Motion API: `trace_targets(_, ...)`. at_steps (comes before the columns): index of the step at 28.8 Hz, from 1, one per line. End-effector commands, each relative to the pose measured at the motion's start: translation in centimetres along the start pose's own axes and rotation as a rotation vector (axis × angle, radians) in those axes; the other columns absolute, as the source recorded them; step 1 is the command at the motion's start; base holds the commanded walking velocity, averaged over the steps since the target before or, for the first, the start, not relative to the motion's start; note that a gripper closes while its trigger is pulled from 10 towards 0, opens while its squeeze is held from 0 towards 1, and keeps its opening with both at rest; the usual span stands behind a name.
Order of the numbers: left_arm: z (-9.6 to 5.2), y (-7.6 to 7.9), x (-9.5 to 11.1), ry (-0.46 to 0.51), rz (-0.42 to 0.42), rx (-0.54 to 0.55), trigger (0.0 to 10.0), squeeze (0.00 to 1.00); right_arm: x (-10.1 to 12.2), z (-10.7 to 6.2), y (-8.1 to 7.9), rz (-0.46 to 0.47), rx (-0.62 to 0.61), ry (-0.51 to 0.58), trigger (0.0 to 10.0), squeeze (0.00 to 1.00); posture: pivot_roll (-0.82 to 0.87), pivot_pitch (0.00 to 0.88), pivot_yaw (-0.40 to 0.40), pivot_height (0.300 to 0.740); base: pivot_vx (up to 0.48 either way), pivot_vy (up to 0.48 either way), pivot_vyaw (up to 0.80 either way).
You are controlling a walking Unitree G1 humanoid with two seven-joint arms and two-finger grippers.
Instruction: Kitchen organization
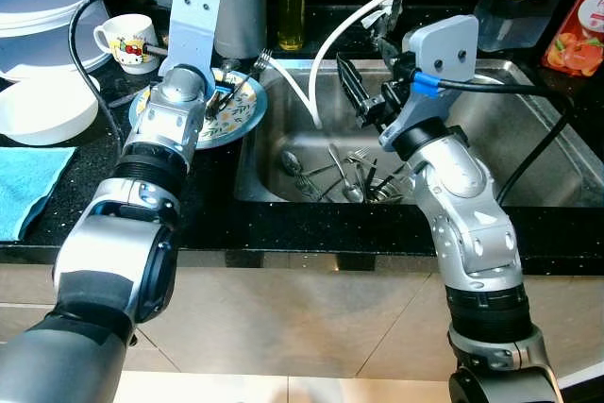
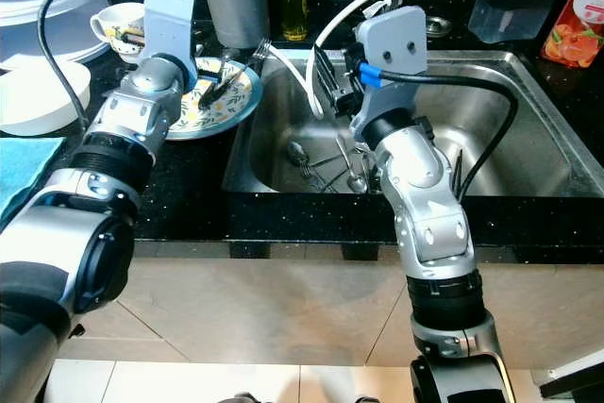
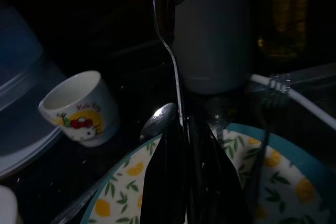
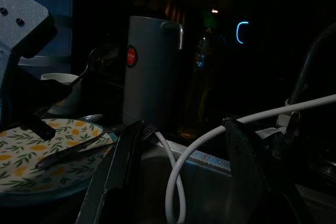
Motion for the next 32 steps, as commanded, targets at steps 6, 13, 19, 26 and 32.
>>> trace_targets(6, -1.3, 4.9, 1.1, 0.089, 0.007, -0.286, 10.0, 0.00, 0.2, -0.3, 0.4, 0.001, -0.018, 0.007, 10.0, 0.00, 0.09, 0.064, 0.062, 0.740, 0.000, 0.000, 0.00)
trace_targets(13, -3.9, 9.0, 3.2, 0.220, -0.008, -0.561, 10.0, 0.00, 0.1, -0.4, 1.1, -0.007, -0.052, 0.003, 10.0, 0.00, 0.09, 0.067, 0.061, 0.740, 0.000, 0.000, 0.00)
trace_targets(19, -5.4, 11.9, 2.2, 0.213, 0.063, -0.717, 10.0, 0.00, -0.8, -0.6, 2.9, -0.050, -0.136, -0.048, 10.0, 0.00, 0.07, 0.072, 0.061, 0.740, 0.000, 0.000, 0.00)
trace_targets(26, -6.6, 14.4, -2.3, 0.005, 0.053, -0.882, 10.0, 0.00, -1.1, -1.1, 3.8, -0.062, -0.178, -0.064, 10.0, 0.00, 0.06, 0.074, 0.072, 0.740, 0.000, 0.000, 0.00)
trace_targets(32, -7.4, 14.5, -5.6, -0.113, 0.044, -0.903, 10.0, 0.00, -1.4, -1.5, 3.6, -0.055, -0.180, -0.073, 10.0, 0.00, 0.06, 0.078, 0.071, 0.740, 0.000, 0.000, 0.00)
Point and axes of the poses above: a point about 5 cm out from each wrist's last joint towards the gripper, its own z axis pointing out of the wrist towards the gripper, its own x axis along the axis of the wrist's last joint, y = z × x, the point moved 5 cm from there along z, pointing out of the wrist towards the gripper
